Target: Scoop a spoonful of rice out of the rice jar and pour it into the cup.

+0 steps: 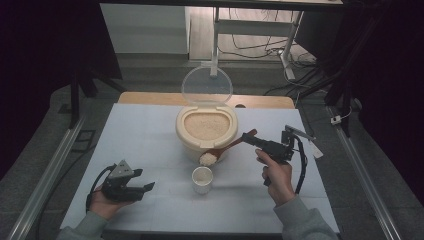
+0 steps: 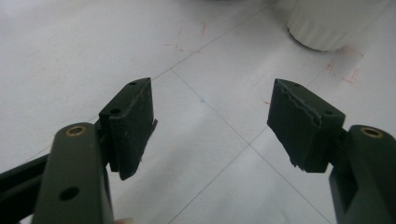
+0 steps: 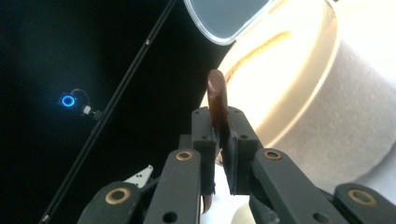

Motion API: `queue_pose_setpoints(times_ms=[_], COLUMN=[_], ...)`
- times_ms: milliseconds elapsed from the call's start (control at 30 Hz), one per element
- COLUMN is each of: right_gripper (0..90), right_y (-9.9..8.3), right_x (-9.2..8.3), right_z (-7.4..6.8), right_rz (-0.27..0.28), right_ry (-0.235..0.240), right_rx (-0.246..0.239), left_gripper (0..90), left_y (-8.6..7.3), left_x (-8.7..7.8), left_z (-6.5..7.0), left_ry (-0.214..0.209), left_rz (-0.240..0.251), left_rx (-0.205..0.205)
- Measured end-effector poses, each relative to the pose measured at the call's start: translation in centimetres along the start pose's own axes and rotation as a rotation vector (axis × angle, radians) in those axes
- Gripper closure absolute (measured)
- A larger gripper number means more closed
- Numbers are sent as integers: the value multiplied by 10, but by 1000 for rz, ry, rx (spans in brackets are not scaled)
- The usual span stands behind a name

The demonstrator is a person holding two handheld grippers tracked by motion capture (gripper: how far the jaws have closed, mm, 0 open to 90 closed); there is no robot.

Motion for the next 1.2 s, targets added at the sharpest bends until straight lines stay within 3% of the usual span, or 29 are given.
queue_pose_setpoints(times_ms=[533, 933, 1200], right_gripper=[833, 833, 833], right_y=[-19, -25, -30], right_x=[8, 17, 19], right_z=[16, 6, 1], right_rz=[-48, -45, -42], right_ry=[-84, -151, -167], right_rx=[-44, -189, -250], left_gripper=[303, 299, 299], left_y=[-3, -4, -4], left_x=[2, 3, 3], left_z=[1, 1, 1], left_ry=[-2, -8, -8], left_rz=[-9, -19, -20], left_rx=[-1, 0, 0])
Point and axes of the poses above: each handheld gripper's, and its own axes: x roughly forward along the jaws, y roughly out of its top, z roughly to its right, the point moved 3 cm from there along x, roughly forward along the jaws, and after that the axes turned 1 degree about x, right-handed, at the moved point
